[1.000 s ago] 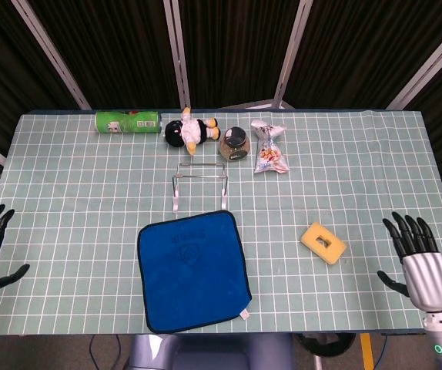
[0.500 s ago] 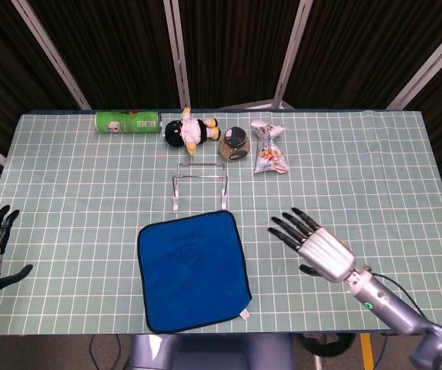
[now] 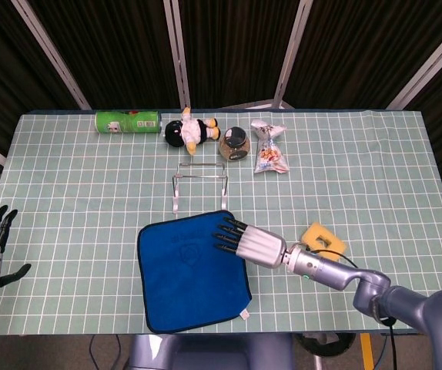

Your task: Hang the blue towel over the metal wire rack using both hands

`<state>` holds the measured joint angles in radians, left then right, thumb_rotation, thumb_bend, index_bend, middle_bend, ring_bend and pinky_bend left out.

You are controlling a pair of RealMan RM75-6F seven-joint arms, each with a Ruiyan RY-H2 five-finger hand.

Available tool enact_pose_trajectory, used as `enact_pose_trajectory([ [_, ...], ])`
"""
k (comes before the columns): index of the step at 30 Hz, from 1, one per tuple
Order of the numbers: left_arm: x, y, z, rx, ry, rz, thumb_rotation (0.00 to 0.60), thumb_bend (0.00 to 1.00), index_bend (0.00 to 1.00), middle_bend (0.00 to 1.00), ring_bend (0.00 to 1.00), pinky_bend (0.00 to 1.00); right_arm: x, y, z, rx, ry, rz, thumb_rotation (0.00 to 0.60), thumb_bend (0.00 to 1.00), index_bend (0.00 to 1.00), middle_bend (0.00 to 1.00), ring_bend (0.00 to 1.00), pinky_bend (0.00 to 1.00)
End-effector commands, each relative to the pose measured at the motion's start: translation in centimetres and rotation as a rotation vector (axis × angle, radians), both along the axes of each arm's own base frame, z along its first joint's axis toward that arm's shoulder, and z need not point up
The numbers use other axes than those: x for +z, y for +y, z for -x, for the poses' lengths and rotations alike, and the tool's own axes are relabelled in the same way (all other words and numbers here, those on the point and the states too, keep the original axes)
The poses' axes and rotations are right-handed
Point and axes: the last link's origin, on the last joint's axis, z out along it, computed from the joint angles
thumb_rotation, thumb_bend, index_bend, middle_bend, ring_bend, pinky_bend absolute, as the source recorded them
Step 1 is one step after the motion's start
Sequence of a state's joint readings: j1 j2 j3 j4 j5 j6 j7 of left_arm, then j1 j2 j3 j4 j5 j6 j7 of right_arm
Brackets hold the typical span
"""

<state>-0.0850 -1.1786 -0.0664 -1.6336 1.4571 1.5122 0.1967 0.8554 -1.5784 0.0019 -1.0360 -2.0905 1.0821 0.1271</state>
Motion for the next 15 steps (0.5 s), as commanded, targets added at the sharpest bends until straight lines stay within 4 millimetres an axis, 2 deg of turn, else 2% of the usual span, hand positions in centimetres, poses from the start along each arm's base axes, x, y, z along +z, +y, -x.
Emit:
enact_pose_trajectory([
  [1, 0.0, 0.0, 0.0, 0.002, 0.000, 0.001, 0.600, 0.00, 0.00, 0.00, 0.00, 0.00, -1.4, -0.1, -0.3, 0.023, 0.007, -0.016, 0.600, 0.06, 0.14, 0.06, 0.00, 0.00],
  [15, -0.4, 0.3, 0.2, 0.011, 0.009, 0.014, 0.600, 0.00, 0.00, 0.00, 0.00, 0.00, -2.2, -1.4, 1.2, -0.003, 0.023, 0.012, 0.600, 0.06, 0.16, 0.07, 0.00, 0.00],
])
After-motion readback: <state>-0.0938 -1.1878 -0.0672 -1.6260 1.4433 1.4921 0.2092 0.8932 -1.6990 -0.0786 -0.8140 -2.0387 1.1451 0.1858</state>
